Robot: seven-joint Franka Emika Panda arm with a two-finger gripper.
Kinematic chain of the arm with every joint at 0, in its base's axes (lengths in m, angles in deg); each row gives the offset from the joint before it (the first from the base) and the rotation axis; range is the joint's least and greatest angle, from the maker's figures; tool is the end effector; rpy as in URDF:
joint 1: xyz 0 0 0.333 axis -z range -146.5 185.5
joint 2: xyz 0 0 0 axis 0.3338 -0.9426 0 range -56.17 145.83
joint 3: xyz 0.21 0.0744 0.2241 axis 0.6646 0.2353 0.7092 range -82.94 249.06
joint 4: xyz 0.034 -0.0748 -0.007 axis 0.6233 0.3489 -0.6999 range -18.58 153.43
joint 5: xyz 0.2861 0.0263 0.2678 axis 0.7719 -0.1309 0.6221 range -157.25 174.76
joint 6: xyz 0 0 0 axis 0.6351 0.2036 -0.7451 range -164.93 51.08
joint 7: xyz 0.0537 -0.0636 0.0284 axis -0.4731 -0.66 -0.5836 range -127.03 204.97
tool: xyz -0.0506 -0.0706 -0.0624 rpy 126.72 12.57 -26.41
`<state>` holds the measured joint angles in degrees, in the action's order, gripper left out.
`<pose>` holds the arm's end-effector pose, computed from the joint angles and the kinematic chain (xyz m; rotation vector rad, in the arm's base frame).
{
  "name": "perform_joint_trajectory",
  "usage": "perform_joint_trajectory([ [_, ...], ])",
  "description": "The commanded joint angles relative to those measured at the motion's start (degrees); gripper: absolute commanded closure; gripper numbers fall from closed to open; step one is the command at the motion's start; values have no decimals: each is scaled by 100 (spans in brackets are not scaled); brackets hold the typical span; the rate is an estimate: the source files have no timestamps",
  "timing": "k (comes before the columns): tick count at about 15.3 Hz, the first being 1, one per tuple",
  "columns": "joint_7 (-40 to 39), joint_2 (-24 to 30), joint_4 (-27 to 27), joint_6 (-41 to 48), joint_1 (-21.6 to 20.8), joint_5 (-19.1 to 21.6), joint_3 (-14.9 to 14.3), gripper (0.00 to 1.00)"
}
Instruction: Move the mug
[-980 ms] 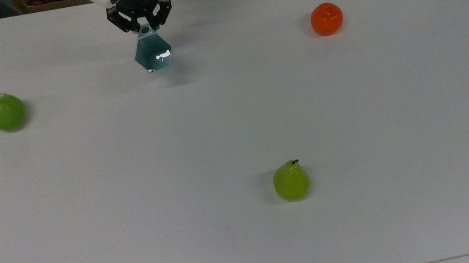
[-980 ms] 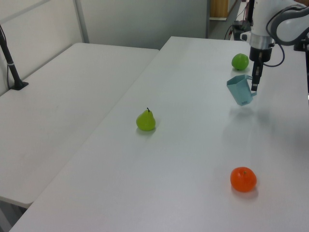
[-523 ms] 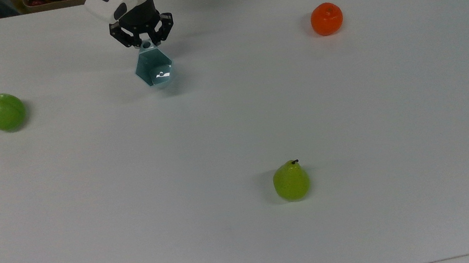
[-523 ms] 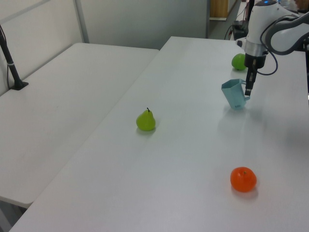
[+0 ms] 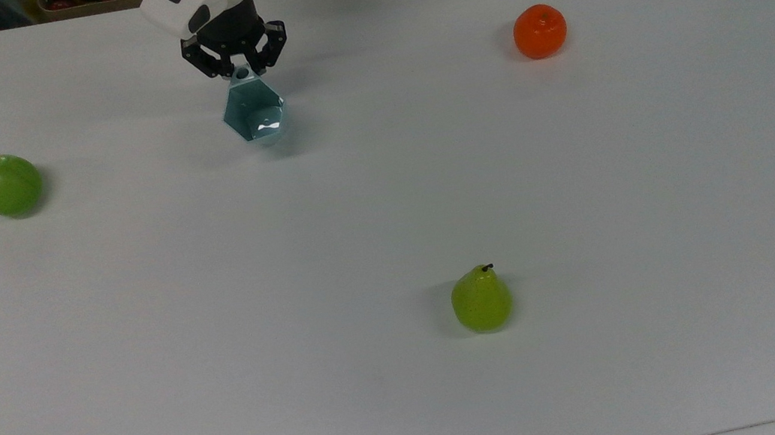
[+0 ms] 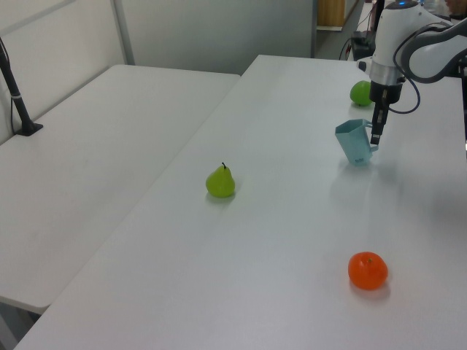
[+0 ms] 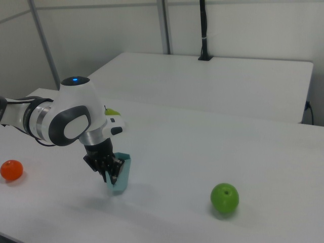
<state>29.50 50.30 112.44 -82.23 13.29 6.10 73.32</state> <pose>0.4927 -0.0315 0.3713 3.1097 0.2094 0.0695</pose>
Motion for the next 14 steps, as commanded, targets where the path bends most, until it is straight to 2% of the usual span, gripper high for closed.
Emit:
perform_joint_trajectory([
  [1, 191, -2, 174, 293, -91, -130, -54, 44],
  [4, 182, 16, 174, 319, -91, -130, -45, 30],
  [6, 191, 51, 139, 486, -91, -121, -45, 17],
  [8, 191, 156, 113, 731, -91, -121, -45, 0],
  [10, 200, 262, -71, 1257, -100, -104, -28, 0],
  [14, 209, 402, -896, 2496, -162, -25, 156, 0],
])
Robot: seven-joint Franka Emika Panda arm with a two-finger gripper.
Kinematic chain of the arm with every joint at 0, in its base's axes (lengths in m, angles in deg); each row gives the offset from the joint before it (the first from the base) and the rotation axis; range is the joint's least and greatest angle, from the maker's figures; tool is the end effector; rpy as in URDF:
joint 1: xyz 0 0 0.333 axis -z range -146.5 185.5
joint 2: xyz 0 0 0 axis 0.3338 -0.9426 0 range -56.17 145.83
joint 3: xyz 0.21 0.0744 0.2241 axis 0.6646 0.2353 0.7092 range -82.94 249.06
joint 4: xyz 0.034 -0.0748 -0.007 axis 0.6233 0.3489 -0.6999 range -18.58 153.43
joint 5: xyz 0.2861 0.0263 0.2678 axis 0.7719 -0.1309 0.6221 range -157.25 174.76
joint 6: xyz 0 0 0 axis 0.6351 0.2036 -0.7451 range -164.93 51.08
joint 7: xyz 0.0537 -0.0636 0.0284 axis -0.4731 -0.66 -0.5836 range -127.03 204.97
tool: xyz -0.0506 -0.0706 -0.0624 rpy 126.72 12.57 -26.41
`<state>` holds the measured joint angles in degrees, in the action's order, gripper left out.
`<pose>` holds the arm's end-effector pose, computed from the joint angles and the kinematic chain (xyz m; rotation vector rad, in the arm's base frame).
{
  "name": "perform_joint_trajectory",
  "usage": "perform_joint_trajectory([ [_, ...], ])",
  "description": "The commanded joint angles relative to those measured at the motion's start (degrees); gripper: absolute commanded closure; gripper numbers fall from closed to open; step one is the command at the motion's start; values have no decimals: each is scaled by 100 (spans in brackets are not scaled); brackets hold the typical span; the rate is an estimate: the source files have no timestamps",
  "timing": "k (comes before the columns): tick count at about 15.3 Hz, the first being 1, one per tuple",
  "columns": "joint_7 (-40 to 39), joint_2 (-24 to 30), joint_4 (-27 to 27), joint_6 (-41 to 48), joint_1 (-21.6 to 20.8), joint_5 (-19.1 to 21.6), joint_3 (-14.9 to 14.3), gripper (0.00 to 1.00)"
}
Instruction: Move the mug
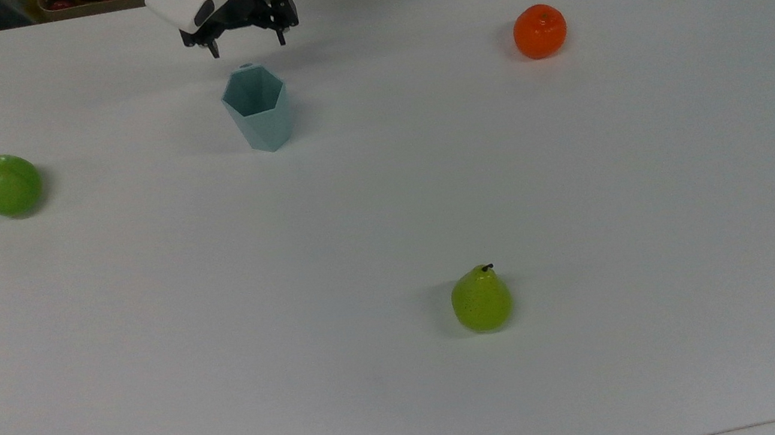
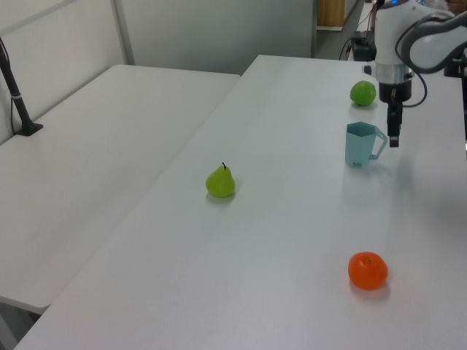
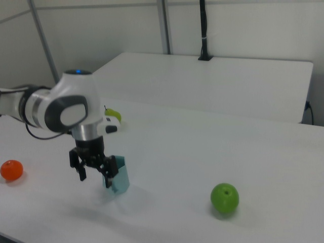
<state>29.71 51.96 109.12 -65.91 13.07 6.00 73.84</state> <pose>0.4760 -0.0264 0.3873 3.1190 0.2187 -0.2389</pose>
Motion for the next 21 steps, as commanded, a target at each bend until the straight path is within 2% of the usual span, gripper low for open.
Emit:
perform_joint_trajectory([
  [1, 187, 245, -870, 1223, -140, 29, 156, 0],
  [5, 187, 158, -2276, 2332, -140, 205, 289, 0],
  [9, 642, 26, -3210, 2739, -96, 591, 298, 0],
  [11, 1126, -18, -3447, 2730, 44, 697, 298, 0],
  [14, 1102, -246, -3737, 2555, 220, 996, 298, 0],
  [16, 839, -475, -3905, 2222, 221, 962, 298, 0],
  [19, 215, -520, -3862, 1545, 212, 909, 289, 0],
  [21, -31, -528, -3862, 1464, 212, 909, 289, 0],
])
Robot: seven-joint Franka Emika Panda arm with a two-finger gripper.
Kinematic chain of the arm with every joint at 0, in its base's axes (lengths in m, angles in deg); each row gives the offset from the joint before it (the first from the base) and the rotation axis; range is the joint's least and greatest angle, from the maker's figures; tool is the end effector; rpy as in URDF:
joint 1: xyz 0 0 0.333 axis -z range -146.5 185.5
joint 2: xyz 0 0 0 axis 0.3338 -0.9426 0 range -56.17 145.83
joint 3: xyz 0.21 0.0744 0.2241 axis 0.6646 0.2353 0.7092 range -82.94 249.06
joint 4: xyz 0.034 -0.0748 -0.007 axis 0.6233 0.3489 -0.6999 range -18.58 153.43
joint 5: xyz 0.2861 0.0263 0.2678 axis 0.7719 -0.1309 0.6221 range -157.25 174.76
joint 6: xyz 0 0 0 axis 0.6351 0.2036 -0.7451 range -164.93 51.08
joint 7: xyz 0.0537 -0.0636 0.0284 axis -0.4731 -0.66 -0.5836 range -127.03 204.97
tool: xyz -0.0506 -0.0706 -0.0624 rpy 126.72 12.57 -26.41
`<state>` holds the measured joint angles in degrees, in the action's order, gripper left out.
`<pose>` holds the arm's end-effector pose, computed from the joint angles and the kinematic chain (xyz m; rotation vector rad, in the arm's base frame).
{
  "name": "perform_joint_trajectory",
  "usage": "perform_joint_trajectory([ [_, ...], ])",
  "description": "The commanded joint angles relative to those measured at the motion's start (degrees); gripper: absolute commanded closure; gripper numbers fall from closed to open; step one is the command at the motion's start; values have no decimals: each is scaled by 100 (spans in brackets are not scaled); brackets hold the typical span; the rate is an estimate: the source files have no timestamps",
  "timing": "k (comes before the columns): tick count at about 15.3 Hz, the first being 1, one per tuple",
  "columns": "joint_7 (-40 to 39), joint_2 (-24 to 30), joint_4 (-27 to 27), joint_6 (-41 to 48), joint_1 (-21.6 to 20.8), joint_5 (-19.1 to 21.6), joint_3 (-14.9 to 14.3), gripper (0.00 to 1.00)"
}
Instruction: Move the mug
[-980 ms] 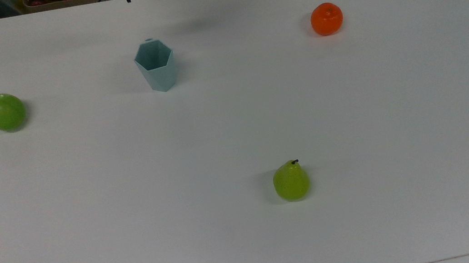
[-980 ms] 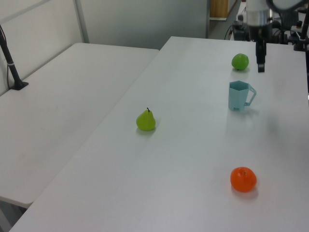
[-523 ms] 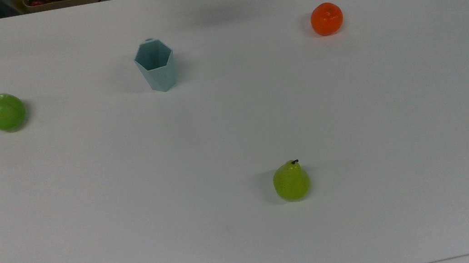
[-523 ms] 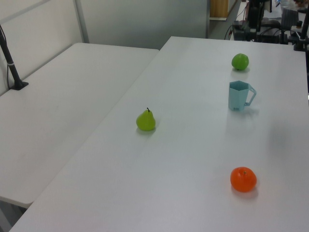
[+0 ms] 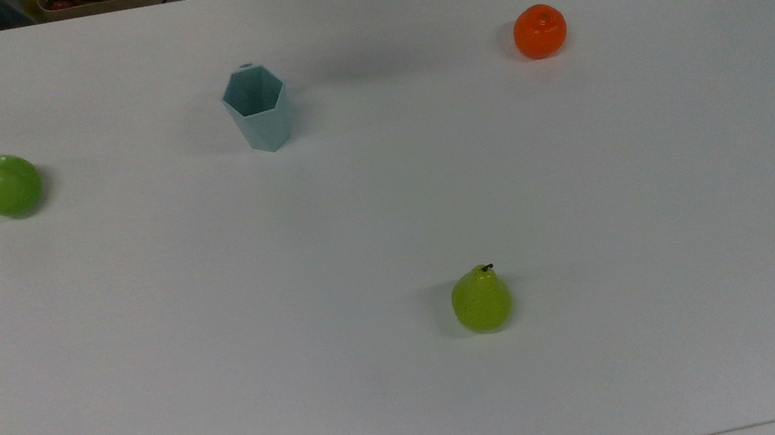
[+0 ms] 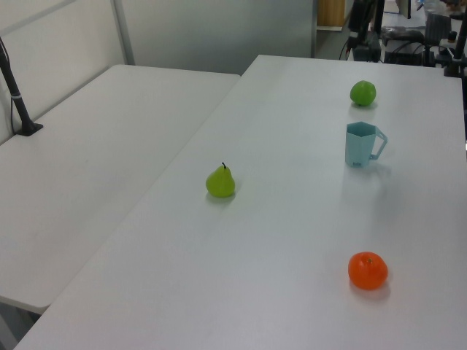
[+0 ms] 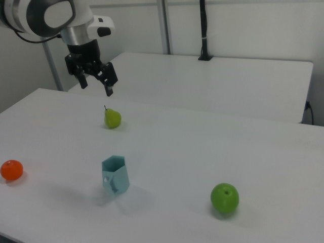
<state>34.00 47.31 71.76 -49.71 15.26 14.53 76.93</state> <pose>0.5571 -0.0105 0.6289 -3.0365 -0.0658 -0.2193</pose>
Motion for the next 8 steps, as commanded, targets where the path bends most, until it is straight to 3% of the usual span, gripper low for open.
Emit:
perform_joint_trajectory([
  [1, -487, -55, -126, -138, -7, 55, -20, 0],
  [8, -443, -46, -118, -94, -24, 55, -20, 0],
])
